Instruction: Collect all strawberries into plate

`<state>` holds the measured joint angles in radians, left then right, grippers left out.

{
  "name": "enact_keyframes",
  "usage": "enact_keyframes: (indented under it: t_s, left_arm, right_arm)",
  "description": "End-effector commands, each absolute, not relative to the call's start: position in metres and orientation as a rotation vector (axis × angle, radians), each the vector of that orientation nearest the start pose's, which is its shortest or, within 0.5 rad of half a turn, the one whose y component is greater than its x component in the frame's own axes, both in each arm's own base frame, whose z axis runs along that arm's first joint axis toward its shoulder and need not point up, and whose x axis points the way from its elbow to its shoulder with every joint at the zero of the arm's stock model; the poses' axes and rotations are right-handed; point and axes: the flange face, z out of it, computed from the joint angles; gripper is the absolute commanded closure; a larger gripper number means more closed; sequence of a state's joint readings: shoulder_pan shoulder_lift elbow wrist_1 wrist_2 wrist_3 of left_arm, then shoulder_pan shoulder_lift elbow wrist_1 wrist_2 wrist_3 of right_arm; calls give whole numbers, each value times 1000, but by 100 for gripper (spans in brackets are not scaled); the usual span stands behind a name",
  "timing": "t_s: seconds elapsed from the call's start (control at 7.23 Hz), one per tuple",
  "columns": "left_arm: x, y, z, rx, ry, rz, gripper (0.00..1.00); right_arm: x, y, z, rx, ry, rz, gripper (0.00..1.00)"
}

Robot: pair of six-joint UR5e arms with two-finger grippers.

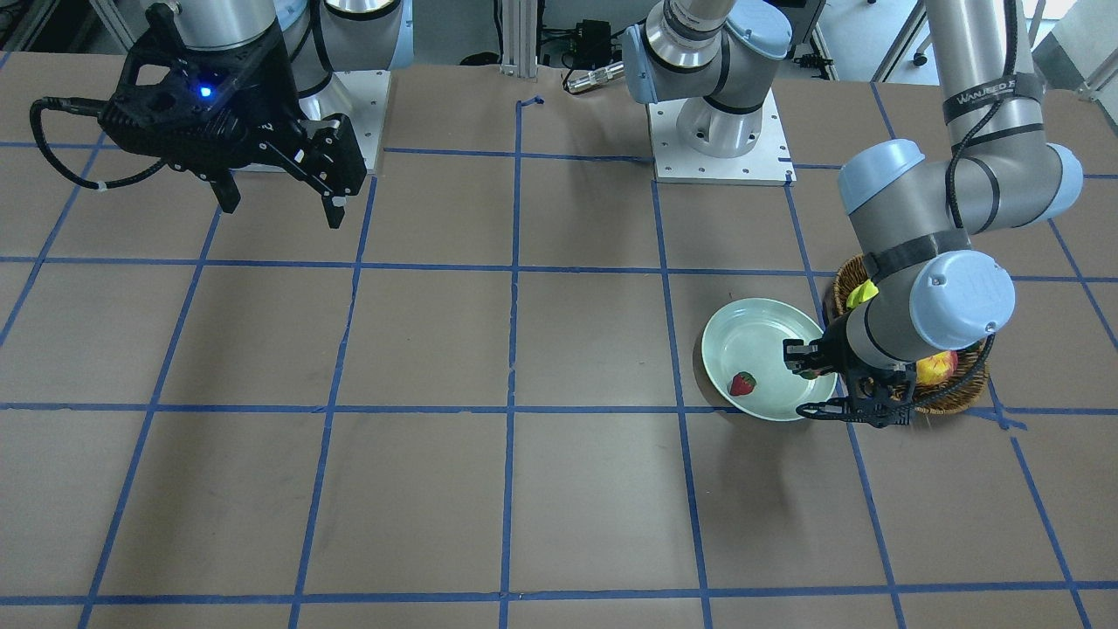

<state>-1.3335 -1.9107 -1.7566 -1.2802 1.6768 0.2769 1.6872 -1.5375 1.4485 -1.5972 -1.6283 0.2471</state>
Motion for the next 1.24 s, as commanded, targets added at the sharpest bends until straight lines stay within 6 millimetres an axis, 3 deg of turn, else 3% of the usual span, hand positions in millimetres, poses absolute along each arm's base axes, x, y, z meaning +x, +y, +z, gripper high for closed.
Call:
enact_keyframes:
  t_s: [0.0, 0.41, 0.55, 0.83, 1.11]
  left_arm:
    - [10, -564, 243, 62, 3078, 409, 1]
    - [7, -573, 278, 66, 3093, 352, 0]
    - [2, -583, 313, 61, 3086, 252, 0]
    - [-44, -590, 388, 111, 3060, 91, 0]
    - [-80, -568, 433, 76, 3044, -19, 0]
  right_arm:
    - [187, -497, 535, 212, 3163, -196, 0]
    - [186, -497, 535, 214, 3163, -196, 0]
    - [186, -497, 536, 212, 3165, -199, 0]
    - [186, -497, 536, 217, 3163, -198, 0]
    - [186, -497, 536, 217, 3164, -199, 0]
